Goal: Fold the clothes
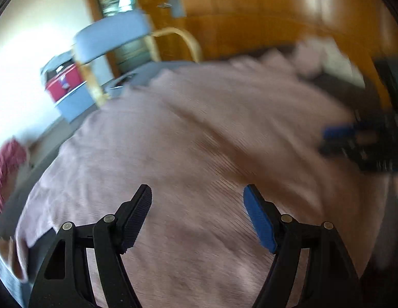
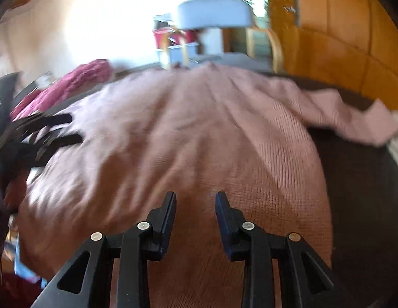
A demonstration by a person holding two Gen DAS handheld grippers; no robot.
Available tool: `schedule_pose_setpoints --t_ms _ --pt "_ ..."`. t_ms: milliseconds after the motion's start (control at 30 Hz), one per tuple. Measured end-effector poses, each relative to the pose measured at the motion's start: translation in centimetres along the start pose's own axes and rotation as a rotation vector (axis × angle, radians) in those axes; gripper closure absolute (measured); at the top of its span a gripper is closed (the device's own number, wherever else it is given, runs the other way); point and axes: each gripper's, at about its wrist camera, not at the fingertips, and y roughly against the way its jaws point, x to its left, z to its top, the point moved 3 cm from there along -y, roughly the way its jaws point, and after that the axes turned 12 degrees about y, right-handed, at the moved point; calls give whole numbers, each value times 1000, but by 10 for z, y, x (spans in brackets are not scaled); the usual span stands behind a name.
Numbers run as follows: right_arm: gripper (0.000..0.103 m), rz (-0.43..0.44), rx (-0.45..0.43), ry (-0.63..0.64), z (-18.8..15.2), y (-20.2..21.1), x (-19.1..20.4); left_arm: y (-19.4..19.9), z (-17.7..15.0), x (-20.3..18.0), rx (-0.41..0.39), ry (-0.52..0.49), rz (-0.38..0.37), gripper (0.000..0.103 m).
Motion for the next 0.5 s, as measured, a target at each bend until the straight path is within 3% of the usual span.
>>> schedule_pose_setpoints --t_ms 167,267,333,500 --pt "72 -72 -14 154 -17 7 14 18 -45 -23 -116 -206 84 26" --pt "70 -49 -31 144 -27 13 3 26 -62 -17 -165 -267 125 24" --pt "70 -29 -48 127 -30 15 -4 29 -63 -7 -168 -258 136 21" --pt "70 -58 -35 144 -27 18 1 27 -60 8 -121 -137 70 17"
